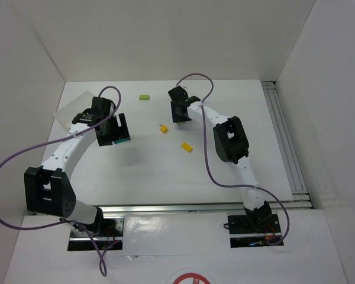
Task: Build the wood block tower
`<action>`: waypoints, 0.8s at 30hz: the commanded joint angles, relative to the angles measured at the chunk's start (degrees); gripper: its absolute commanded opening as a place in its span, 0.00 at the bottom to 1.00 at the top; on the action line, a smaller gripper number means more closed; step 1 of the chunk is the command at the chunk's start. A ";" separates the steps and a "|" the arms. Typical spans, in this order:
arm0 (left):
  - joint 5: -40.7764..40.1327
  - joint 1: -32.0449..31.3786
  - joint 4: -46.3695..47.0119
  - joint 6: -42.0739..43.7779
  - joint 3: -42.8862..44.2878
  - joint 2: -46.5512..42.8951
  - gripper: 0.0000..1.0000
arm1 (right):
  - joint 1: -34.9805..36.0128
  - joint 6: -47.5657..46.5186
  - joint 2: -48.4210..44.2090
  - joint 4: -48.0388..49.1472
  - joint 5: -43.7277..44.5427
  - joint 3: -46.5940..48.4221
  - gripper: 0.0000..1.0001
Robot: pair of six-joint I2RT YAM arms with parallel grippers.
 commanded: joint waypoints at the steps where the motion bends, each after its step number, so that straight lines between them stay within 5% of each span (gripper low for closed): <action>1: 0.98 0.37 -0.23 1.27 -0.57 -1.86 0.90 | -0.42 -0.55 0.34 -0.74 0.74 0.65 0.48; 7: 0.98 0.37 -0.23 1.27 -0.57 -1.86 0.89 | 0.11 -0.55 -2.65 -0.04 3.02 -1.99 0.35; 12: 0.98 -0.16 -0.23 1.27 -0.57 -1.86 0.89 | 0.11 -0.02 -7.92 1.10 4.69 -8.58 0.35; 24: 1.51 -2.52 0.30 0.12 -1.10 -1.16 0.89 | 0.11 8.24 -28.14 9.10 3.91 -40.05 0.37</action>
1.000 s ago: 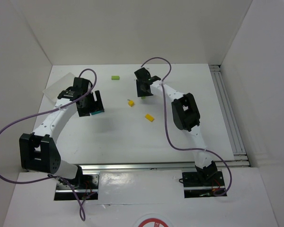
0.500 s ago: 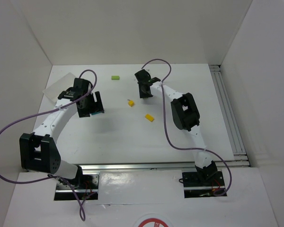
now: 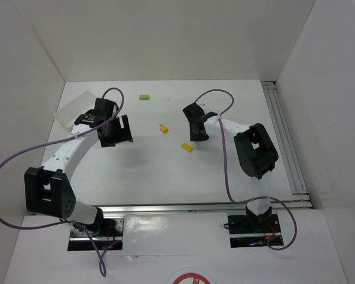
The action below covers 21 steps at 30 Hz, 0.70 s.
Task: Build the wood block tower
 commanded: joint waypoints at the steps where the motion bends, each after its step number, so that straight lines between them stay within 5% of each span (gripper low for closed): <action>1: 0.98 -1.13 0.34 0.26 -0.34 -0.78 0.89 | 0.11 2.77 -3.99 4.69 0.09 -3.47 0.37; 13: 0.46 -3.33 0.34 -0.27 -0.34 -0.78 0.89 | -0.42 1.02 -0.22 5.74 4.12 -0.66 0.37; 17: 0.46 -3.33 0.34 -0.27 -0.34 -0.78 0.89 | -0.42 1.02 0.49 5.74 4.65 -0.66 0.50; 19: 0.46 -3.33 0.34 -0.27 0.19 -0.78 0.89 | -0.42 1.02 0.49 5.74 4.13 -0.66 0.70; 21: 0.46 -3.86 0.34 -0.79 0.80 -0.17 0.89 | -0.42 1.02 0.49 5.14 3.60 -0.05 0.73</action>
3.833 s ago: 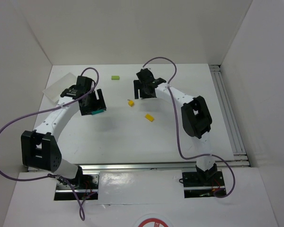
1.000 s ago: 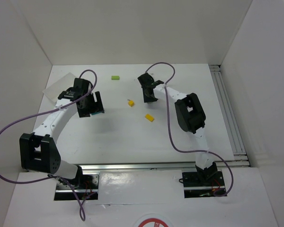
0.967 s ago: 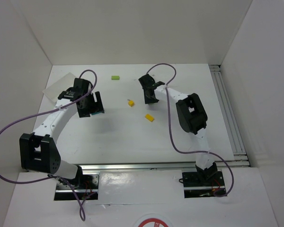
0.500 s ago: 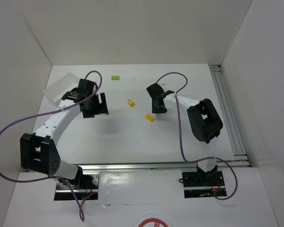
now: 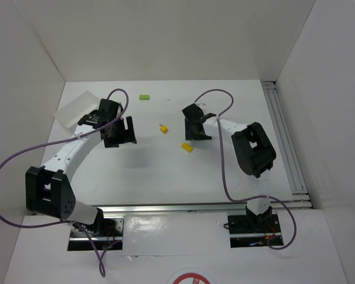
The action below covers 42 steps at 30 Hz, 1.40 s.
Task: Build the wood block tower
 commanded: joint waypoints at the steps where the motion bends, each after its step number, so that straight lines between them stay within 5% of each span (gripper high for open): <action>1: 0.02 -0.60 0.32 -0.62 0.91 -0.17 0.89 | -0.35 -0.16 0.27 0.59 1.39 2.29 0.76; 11: -1.56 -1.13 -0.21 -0.62 2.67 0.36 0.89 | 1.66 -2.96 -4.84 0.05 0.52 7.72 0.76; 20: -5.59 -0.60 -2.04 -1.93 3.20 -0.34 0.90 | 8.44 -11.15 11.58 -5.92 -5.54 29.16 0.87; 31: -3.24 5.73 -1.52 -1.42 0.91 -4.30 0.90 | 8.44 -15.10 20.65 -7.50 -13.29 39.55 0.87; 42: -2.71 6.26 -1.52 -0.36 0.39 -4.30 0.90 | 8.96 -15.63 23.21 -8.74 -12.41 41.59 0.64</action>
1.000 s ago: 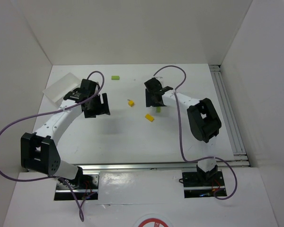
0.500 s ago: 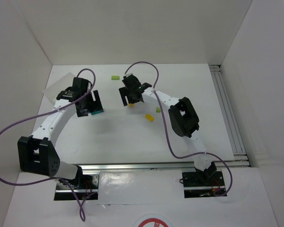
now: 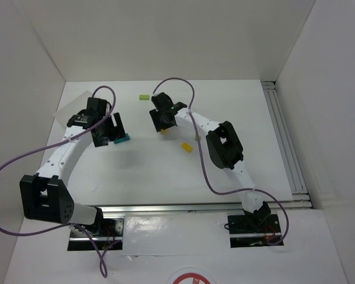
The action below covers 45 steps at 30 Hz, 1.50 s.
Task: Build the wood block tower
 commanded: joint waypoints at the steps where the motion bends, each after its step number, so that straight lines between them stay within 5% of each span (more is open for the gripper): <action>1: 0.70 0.49 0.05 0.95 -0.03 -1.26 0.90 | 0.31 -0.86 0.26 -1.20 0.05 2.09 0.61; 17: 1.76 0.49 0.57 0.43 -0.56 -1.79 0.90 | 1.89 3.52 -8.34 3.19 5.94 -8.89 0.39; 32: 2.29 0.49 1.10 0.95 -1.08 -1.26 0.90 | 4.53 27.16 -16.79 4.52 16.13 -20.86 0.39; 45: 2.29 0.49 1.10 0.95 -1.08 -1.26 0.90 | 4.53 28.94 -15.12 3.29 16.05 -21.90 0.40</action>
